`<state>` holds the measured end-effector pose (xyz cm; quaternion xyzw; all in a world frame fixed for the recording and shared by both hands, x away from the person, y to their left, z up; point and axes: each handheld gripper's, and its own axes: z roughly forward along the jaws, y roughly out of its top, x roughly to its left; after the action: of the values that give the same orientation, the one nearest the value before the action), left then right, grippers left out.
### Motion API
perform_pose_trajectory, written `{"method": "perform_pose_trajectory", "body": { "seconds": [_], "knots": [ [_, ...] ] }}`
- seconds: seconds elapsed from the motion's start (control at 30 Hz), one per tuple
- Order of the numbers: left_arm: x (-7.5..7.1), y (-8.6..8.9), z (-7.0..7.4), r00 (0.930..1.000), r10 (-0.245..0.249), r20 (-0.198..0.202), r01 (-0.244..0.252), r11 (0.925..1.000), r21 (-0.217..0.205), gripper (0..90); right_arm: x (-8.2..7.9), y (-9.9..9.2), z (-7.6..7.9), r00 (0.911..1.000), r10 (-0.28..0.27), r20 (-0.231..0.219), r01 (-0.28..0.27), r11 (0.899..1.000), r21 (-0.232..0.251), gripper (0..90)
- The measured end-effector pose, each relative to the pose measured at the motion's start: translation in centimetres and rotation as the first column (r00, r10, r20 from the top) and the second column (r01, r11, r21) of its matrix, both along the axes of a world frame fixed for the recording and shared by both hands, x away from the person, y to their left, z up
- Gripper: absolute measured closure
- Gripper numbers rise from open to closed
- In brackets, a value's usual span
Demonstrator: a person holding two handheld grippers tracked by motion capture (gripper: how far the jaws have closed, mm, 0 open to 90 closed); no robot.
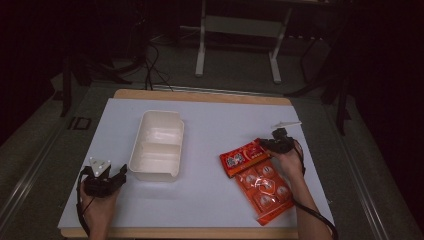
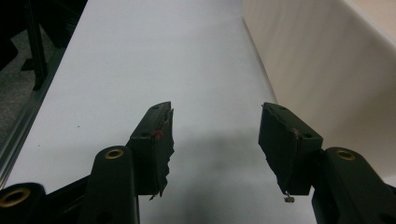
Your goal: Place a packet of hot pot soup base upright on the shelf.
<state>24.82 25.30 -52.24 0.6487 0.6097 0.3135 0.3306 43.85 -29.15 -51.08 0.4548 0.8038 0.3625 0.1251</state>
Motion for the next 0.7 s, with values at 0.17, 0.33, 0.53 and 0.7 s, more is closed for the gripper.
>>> {"method": "perform_pose_trajectory", "body": {
  "seconds": [0.17, 0.33, 0.53, 0.7],
  "knots": [
    [0.0, 0.1, 0.0, 1.0, 0.007, -0.003, -0.007, 1.0, -0.002, 44.9, -0.6, -4.5, -0.1, 0.9802, -0.198, -0.013, 0.198, 0.979, 0.042, 90.0],
    [0.0, -0.1, 0.0, 1.0, 0.001, -0.002, -0.001, 1.0, -0.001, 44.7, -1.8, -6.7, -0.6, 0.9684, -0.247, -0.035, 0.249, 0.965, 0.076, 90.0],
    [0.0, -0.1, 0.0, 1.0, 0.003, -0.001, -0.003, 1.0, -0.003, 44.6, -4.5, -8.7, -1.0, 0.9597, -0.268, -0.085, 0.273, 0.961, 0.053, 90.0],
    [0.0, -0.2, 0.0, 1.0, 0.001, -0.003, -0.001, 1.0, 0.001, 44.6, -7.1, -9.7, -1.8, 0.9569, -0.267, -0.113, 0.277, 0.958, 0.077, 90.0]
  ]
}}
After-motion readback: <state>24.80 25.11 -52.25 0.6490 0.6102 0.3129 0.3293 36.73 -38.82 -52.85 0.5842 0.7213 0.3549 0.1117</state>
